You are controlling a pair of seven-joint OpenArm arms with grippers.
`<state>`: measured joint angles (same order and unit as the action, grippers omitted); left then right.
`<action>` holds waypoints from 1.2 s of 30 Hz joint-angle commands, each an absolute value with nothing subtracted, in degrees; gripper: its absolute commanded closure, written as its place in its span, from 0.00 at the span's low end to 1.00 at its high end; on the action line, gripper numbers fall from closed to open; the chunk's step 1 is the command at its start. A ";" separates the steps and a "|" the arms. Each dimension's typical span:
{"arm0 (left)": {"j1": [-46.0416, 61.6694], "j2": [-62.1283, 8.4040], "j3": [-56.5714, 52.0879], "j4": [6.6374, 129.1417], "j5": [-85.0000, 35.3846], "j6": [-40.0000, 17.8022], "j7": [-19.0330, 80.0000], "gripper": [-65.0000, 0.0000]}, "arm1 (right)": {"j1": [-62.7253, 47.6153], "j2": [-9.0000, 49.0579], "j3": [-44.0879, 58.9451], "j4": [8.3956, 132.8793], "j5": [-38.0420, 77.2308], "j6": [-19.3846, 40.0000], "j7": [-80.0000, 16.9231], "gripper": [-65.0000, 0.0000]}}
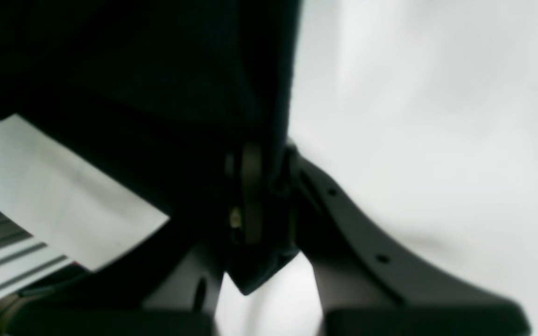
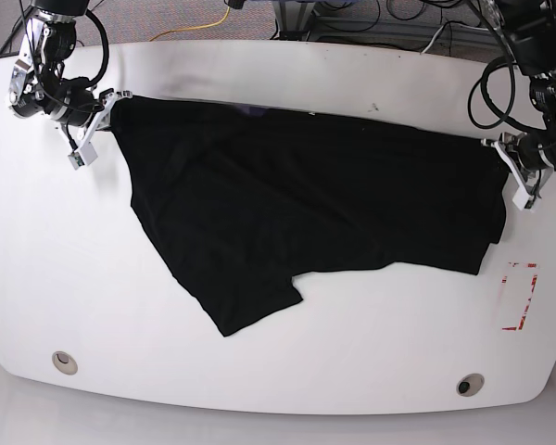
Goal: Layout the t-shirt on the table in an organized manner, then fold the t-shirt properly
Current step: 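Pull both held corners back toward the arm bases, stretching the shirt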
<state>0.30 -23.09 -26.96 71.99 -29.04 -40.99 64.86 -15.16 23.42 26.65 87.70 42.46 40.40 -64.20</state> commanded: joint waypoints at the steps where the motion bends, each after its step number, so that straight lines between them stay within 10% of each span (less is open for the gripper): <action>1: 4.35 -23.25 -28.44 77.32 -22.55 -40.00 71.78 1.00 | -16.04 25.89 27.38 88.57 41.27 40.00 -64.40 0.96; 27: 18.07 -15.08 -32.75 102.37 -22.46 -40.00 80.00 1.00 | -23.87 26.33 31.87 88.75 41.36 40.00 -64.22 0.96; 36: 18.15 -15.08 -32.75 102.46 -22.46 -40.00 80.00 0.62 | -25.89 26.33 35.21 93.58 41.19 40.00 -64.22 0.96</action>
<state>18.15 -13.89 -32.32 101.32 -23.55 -40.03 79.68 -25.65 24.71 34.17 91.88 42.15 40.53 -64.40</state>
